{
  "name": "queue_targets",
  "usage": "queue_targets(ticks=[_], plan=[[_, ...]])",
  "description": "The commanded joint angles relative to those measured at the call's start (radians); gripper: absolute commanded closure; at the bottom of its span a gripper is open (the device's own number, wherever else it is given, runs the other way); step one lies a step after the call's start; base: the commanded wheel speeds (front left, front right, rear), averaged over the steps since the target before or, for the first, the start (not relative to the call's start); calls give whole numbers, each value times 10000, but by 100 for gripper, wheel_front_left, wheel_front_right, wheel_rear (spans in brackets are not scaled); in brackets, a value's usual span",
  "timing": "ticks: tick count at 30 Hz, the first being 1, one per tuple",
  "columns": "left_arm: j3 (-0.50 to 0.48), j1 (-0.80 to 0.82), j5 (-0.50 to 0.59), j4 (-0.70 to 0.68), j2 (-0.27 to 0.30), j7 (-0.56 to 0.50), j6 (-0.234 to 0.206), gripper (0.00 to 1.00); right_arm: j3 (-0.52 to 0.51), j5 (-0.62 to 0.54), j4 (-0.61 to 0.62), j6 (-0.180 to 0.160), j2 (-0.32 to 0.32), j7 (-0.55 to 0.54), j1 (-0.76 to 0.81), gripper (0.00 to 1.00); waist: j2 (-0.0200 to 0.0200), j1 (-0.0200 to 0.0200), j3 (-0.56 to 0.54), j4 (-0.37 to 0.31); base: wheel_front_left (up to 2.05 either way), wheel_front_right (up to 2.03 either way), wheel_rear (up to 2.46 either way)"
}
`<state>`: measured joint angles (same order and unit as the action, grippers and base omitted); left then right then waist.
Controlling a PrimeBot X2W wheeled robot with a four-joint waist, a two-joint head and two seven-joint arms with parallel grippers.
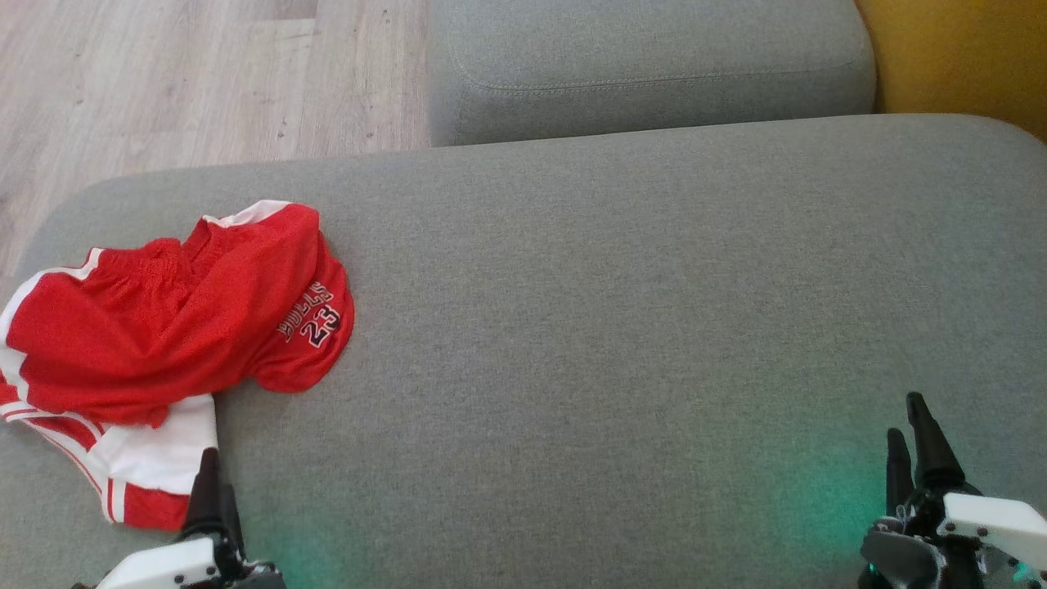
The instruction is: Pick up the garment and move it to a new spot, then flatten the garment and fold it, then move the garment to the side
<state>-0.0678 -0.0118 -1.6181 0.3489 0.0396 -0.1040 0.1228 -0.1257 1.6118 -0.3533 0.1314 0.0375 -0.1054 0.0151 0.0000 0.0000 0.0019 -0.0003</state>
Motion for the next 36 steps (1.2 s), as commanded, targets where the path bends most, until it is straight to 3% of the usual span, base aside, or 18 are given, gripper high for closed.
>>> queue_targets(ticks=[1,15,36], plan=[[13,447,62,-378,35,75,5,0,90,-31,379,0,43,107,-457,0,0,0,-6,-1,0,0,0],[140,365,1705,-819,44,493,-46,0,348,-1602,598,-1,53,523,-467,0,0,0,-40,35,0,0,0],[674,228,4755,-1611,56,1117,-675,0,874,-4866,1098,-2,68,1143,-414,0,0,0,-63,121,0,0,0]])
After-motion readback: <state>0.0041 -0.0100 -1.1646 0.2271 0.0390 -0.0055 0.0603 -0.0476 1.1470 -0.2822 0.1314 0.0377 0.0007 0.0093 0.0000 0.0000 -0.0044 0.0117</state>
